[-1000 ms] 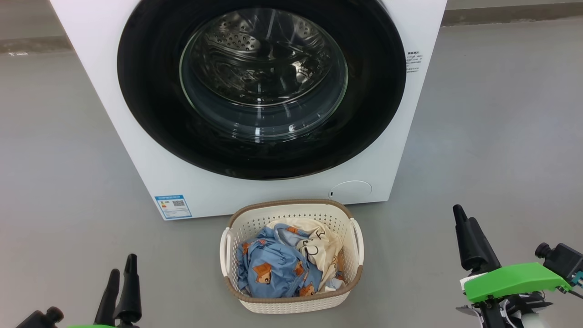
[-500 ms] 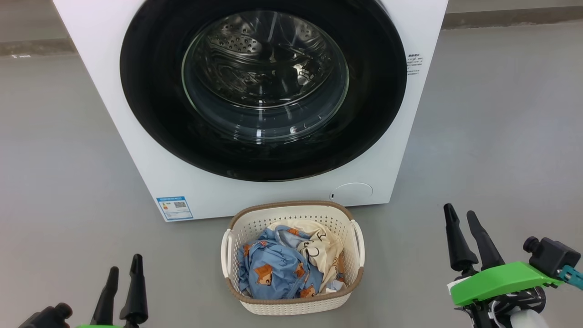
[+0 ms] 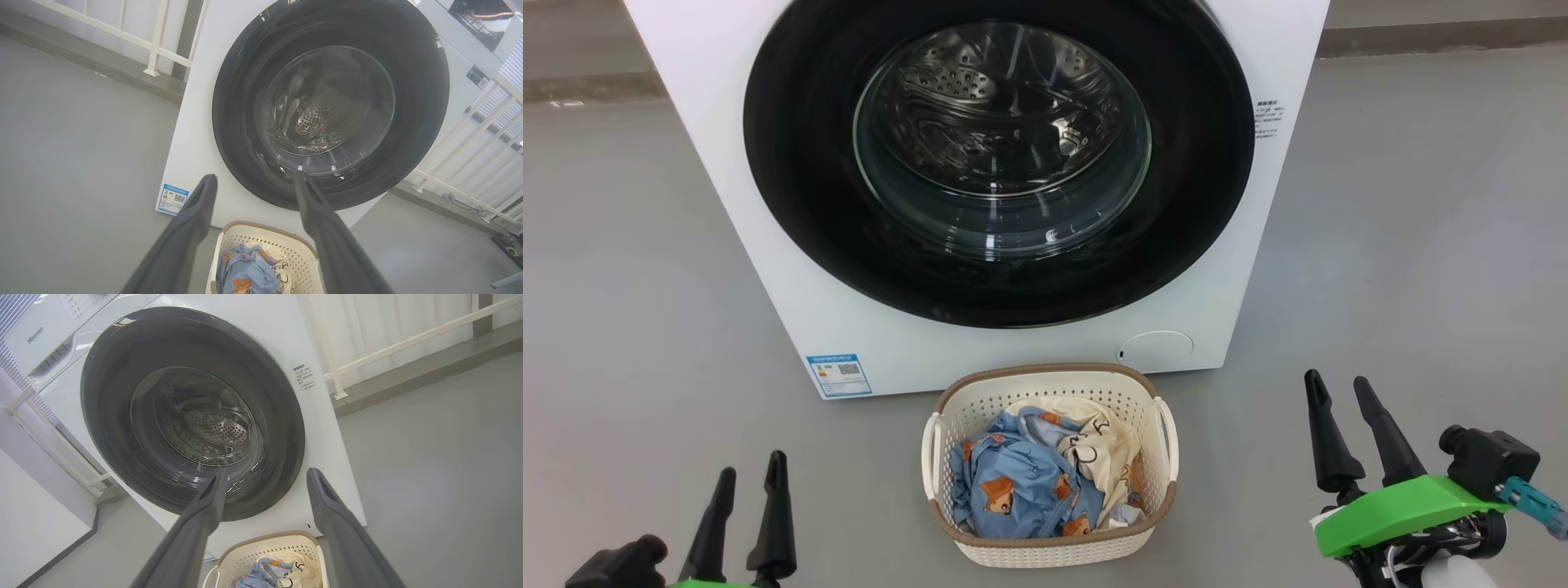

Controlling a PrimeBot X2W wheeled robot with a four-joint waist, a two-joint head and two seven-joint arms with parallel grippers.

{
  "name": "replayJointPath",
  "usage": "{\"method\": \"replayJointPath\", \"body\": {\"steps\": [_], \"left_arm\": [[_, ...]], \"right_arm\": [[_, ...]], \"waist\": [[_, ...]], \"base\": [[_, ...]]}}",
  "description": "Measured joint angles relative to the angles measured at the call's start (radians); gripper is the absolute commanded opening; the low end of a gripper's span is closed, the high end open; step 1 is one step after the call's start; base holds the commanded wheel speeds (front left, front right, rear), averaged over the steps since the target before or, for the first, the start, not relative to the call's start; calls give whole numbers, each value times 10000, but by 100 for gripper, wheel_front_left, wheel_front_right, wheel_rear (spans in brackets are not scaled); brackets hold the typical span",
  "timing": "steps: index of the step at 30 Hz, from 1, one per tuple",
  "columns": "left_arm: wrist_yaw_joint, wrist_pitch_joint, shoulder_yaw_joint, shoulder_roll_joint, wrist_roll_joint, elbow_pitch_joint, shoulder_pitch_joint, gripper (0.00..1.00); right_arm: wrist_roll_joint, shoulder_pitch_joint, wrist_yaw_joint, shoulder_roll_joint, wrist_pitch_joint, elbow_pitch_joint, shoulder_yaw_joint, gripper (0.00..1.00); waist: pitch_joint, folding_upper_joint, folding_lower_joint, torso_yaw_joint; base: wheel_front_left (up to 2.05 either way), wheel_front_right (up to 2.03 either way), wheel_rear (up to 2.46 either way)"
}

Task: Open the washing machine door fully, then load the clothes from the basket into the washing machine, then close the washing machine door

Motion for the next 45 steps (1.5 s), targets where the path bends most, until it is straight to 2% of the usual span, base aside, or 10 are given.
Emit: {"method": "replayJointPath", "body": {"steps": [31,45], "left_arm": [[0,-886,-420,424,2978,-144,-119,100],[0,-886,-437,424,2997,-173,-121,100]], "right_arm": [[-3754,-372,10,-44,-911,359,301,100],[-3801,-397,10,-50,-911,405,244,100]], "waist": [[-84,0,-1,125],[-79,0,0,95]], "base": [[0,0,0],[0,0,0]]}}
